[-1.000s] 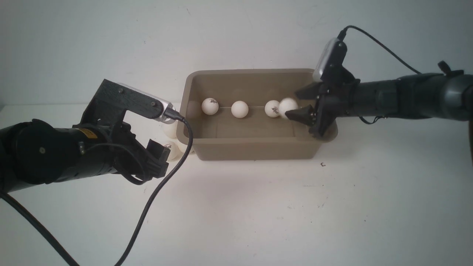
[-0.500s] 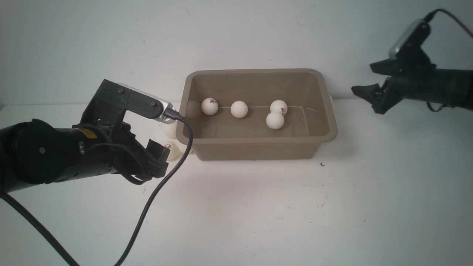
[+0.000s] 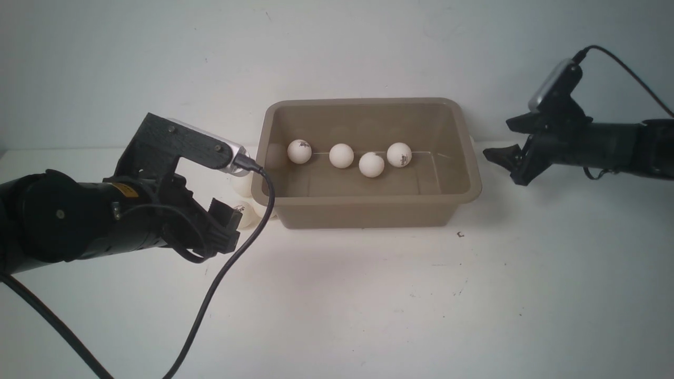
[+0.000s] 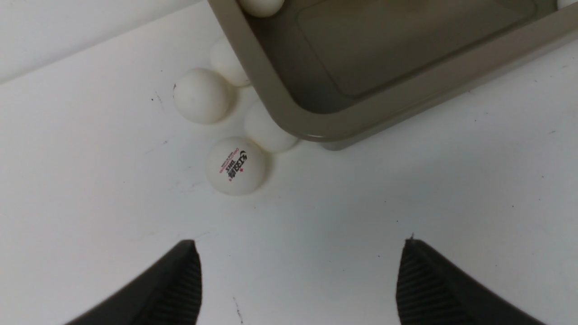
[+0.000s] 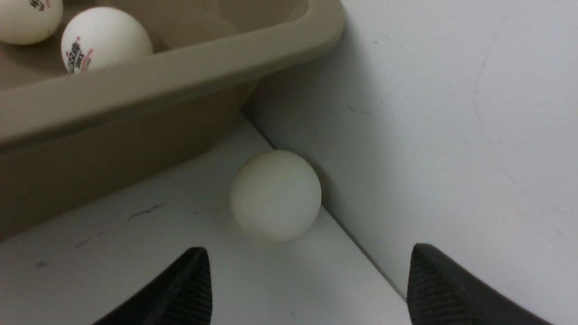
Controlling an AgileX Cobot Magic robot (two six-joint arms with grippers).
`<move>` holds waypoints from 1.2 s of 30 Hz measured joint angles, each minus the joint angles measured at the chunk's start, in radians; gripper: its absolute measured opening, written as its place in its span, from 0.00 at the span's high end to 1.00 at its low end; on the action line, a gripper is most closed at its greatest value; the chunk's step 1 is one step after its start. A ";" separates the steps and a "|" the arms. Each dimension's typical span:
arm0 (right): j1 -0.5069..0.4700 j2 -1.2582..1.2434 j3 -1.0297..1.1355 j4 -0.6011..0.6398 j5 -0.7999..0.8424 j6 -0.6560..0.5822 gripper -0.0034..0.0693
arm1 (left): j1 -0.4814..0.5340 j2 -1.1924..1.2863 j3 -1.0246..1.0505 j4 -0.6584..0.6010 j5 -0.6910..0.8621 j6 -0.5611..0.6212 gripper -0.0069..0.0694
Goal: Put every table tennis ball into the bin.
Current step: Use the right arm to clamp the table tennis ball closest to it
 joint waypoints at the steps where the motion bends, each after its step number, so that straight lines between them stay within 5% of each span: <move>1: 0.010 0.005 -0.013 0.002 -0.008 0.001 0.23 | 0.000 0.000 0.000 0.000 0.000 0.000 0.23; 36: 0.099 0.156 -0.178 0.007 -0.081 0.002 0.27 | 0.000 0.000 0.000 0.000 0.000 0.000 0.23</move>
